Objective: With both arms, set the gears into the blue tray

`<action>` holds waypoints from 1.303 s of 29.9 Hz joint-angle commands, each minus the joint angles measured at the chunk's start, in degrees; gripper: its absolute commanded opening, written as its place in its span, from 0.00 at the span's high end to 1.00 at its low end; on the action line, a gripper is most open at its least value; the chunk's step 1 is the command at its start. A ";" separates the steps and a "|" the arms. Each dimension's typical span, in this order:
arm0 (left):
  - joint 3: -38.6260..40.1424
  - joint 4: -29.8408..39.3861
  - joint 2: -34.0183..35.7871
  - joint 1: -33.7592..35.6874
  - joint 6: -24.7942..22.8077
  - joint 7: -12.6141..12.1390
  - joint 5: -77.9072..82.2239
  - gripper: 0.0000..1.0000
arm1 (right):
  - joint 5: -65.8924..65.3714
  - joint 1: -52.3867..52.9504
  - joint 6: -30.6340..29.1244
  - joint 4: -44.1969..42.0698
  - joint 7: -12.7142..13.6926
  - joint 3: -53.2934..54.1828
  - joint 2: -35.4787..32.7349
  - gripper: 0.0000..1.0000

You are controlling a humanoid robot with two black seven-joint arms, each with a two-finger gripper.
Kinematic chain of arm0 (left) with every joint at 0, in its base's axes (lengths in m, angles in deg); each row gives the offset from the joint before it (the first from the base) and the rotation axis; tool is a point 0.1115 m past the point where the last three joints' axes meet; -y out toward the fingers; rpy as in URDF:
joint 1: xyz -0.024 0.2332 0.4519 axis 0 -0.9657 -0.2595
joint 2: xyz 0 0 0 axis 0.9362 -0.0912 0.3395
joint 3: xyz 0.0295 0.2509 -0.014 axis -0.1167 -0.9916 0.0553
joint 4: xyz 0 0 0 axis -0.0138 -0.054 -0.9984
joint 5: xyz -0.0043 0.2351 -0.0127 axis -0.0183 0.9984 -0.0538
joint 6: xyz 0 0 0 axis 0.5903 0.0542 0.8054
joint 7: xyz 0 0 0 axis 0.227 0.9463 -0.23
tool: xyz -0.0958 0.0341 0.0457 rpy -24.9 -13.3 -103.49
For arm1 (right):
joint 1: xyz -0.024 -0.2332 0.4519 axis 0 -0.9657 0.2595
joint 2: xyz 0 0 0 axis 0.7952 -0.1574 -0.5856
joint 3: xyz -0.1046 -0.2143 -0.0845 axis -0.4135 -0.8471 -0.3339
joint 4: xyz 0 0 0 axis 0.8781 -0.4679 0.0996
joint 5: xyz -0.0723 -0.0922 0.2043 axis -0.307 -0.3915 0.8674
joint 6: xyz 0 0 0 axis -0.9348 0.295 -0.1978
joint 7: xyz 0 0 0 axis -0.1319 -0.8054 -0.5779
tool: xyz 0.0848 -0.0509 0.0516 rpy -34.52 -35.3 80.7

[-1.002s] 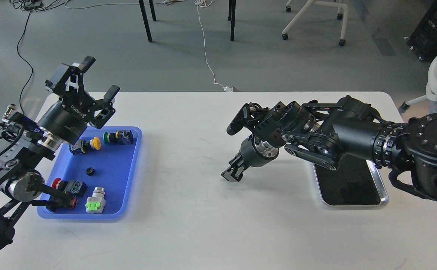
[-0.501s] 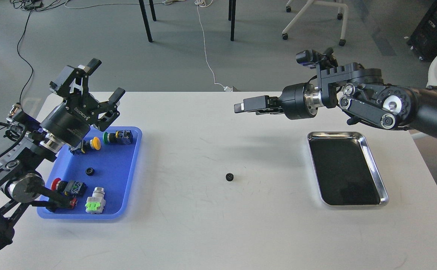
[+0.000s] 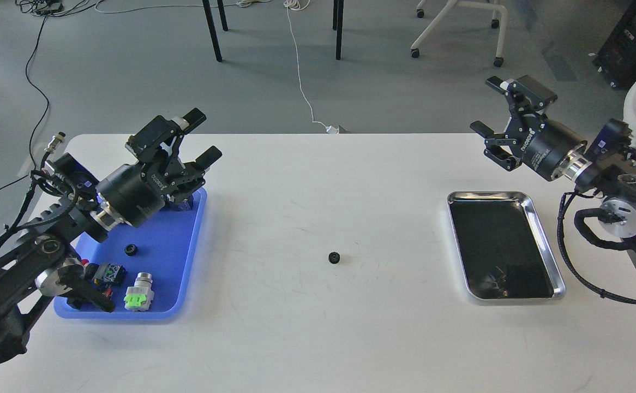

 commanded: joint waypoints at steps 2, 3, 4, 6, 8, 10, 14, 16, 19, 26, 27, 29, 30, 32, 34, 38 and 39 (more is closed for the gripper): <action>-1.46 0.52 -0.71 2.91 -0.05 0.00 14.68 0.02 | 3.03 -9.91 -0.02 -0.56 -0.01 9.84 -0.24 0.06; -2.60 0.52 -0.71 3.79 -0.05 0.00 17.76 0.02 | 3.12 -11.41 -0.02 -0.56 -0.01 11.51 -0.24 0.06; -4.27 0.52 -0.71 5.02 -0.05 0.00 21.01 0.02 | 3.12 -12.99 -0.02 -0.56 -0.01 13.44 -0.24 0.06; -8.39 0.52 -0.71 8.53 0.21 0.00 27.43 0.02 | 3.12 -15.80 -0.02 -0.56 -0.01 16.87 -0.15 0.06; -13.14 0.52 -0.80 12.48 0.74 0.00 34.54 0.02 | 3.12 -18.18 -0.02 -0.56 -0.01 19.25 -0.15 0.06; -17.19 0.35 -1.06 16.18 1.87 0.00 42.19 0.02 | 3.12 -19.85 -0.02 -0.56 -0.01 20.40 -0.07 0.05; -24.66 -1.32 -4.57 23.30 4.25 0.00 56.35 0.02 | 3.20 -21.18 -0.02 -0.47 -0.01 20.85 -0.15 0.05; -28.26 -3.77 -6.94 26.46 5.83 0.00 62.85 0.02 | 3.12 -21.26 -0.02 -0.47 -0.01 21.02 -0.15 0.05; -33.01 -7.55 -10.63 29.81 7.94 0.00 68.97 0.04 | 3.21 -21.53 -0.02 -0.47 -0.01 21.20 -0.15 0.05; -40.49 -13.88 -16.53 34.38 9.70 0.00 68.97 0.06 | 3.21 -21.62 -0.02 -0.47 -0.01 21.55 -0.42 0.05; -41.54 -14.76 -16.97 34.56 9.70 0.00 68.97 0.07 | 3.21 -21.62 -0.02 -0.47 -0.01 21.55 -0.59 0.05; -43.12 -15.91 -17.67 34.74 9.79 0.00 68.97 0.09 | 3.20 -21.70 -0.02 -0.47 -0.01 21.55 -0.59 0.05; -43.65 -16.00 -17.85 34.74 9.71 0.00 68.97 0.10 | 3.21 -21.79 -0.02 -0.47 -0.01 21.55 -0.59 0.05; -44.62 -16.09 -17.94 34.56 9.70 0.00 68.97 0.14 | 3.12 -21.97 -0.02 -0.47 -0.01 21.55 -0.59 0.05; -45.15 -16.09 -18.11 34.21 9.71 0.00 68.97 0.17 | 3.12 -21.97 -0.02 -0.47 -0.01 21.55 -0.59 0.05; -45.33 -16.18 -19.08 33.95 9.70 0.00 68.97 0.19 | 3.12 -21.97 -0.02 -0.47 -0.01 21.55 -0.59 0.05; -45.42 -16.44 -19.43 33.95 9.79 0.00 68.97 0.19 | 3.12 -21.97 -0.02 -0.47 -0.01 21.55 -0.59 0.05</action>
